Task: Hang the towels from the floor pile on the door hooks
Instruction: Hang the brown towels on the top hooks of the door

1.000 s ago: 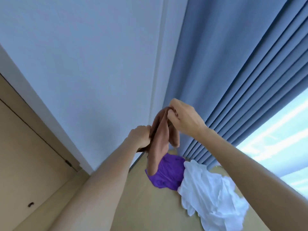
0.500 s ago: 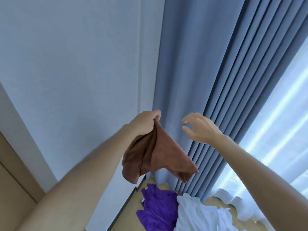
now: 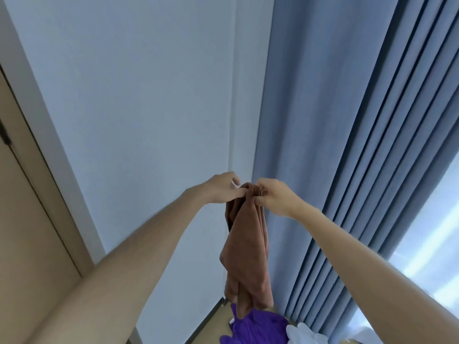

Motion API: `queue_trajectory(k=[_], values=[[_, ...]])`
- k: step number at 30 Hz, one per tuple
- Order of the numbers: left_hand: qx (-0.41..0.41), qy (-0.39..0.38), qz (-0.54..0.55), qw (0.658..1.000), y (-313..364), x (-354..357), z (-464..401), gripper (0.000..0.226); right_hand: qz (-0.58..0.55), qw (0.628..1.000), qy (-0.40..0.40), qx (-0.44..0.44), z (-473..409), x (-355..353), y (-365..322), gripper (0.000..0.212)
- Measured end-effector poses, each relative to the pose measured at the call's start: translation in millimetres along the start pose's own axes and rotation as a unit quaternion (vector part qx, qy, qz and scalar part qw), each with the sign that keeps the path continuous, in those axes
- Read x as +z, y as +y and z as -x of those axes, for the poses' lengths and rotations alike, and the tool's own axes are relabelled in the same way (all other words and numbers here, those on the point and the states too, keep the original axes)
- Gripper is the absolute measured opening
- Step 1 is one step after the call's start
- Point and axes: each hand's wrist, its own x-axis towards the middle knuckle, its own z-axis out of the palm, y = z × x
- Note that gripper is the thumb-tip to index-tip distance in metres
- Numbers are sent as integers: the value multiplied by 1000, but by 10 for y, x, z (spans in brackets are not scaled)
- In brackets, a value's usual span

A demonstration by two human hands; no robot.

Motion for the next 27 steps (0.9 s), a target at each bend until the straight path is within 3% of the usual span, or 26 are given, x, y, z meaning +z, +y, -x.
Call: queue_trajectory(k=[2,5,8,11,14,16,18,24,27], values=[[-27,-24,2,999,-75,43,17,30,-2,1000,9,-6,15,-50,15,33],[-12,39,49,998,-68,99,19,8,26,1000,-12,5,57,-167,99,28],[25,56,76,995,137,97,20,20,86,993,-73,23,131,-306,217,19],[72,29,54,995,422,110,27,27,-8,999,-35,19,205,-404,211,43],[98,36,62,993,597,144,19,18,-86,995,-42,15,210,-444,150,53],[102,44,63,992,651,122,31,16,-90,994,-50,24,206,-450,127,40],[98,52,43,993,671,54,69,15,-109,993,-41,30,212,-445,114,13],[48,-9,-69,996,602,-174,313,5,-42,998,-36,-3,219,-472,-7,15],[11,-16,-61,998,620,-246,427,14,-113,992,-55,-4,207,-463,-104,12]])
